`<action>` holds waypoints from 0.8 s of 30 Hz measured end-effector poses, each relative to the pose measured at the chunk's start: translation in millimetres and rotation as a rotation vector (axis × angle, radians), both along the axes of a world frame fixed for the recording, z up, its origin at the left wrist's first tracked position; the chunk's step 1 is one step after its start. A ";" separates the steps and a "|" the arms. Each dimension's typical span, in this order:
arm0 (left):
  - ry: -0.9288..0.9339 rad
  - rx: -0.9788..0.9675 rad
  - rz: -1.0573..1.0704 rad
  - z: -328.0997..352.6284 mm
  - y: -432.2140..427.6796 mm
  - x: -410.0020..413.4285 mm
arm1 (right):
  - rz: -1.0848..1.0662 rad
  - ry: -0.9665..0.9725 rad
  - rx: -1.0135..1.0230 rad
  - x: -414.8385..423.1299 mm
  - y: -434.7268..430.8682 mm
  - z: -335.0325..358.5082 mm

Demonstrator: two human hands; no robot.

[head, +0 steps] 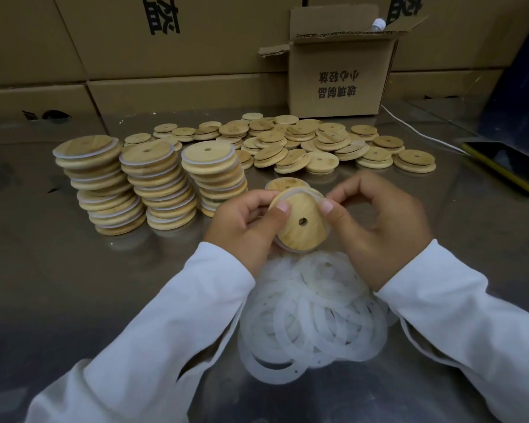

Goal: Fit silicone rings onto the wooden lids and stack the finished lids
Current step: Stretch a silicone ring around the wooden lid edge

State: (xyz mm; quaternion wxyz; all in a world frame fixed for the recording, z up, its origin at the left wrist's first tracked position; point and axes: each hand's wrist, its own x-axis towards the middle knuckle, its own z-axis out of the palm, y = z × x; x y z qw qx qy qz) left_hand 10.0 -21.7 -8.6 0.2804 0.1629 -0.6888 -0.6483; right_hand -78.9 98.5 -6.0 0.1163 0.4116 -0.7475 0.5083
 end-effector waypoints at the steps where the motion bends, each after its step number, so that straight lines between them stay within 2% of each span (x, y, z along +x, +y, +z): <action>1: 0.008 -0.035 0.005 -0.2 0.7 -0.1 | 0.012 -0.006 0.000 0.7 0.1 -0.2; 6: 0.031 -0.174 -0.035 -1.2 1.2 1.8 | 0.064 -0.045 0.024 5.0 -1.1 -0.4; 14: 0.026 -0.232 -0.045 -1.4 -0.8 1.5 | 0.095 -0.200 0.009 0.6 -1.7 5.0; 19: 0.033 -0.227 -0.044 -2.7 -1.7 1.5 | 0.129 -0.249 -0.008 0.3 -0.6 6.7; 24: 0.018 -0.095 -0.052 -3.1 -5.4 1.8 | 0.177 -0.269 -0.050 1.7 -1.7 9.8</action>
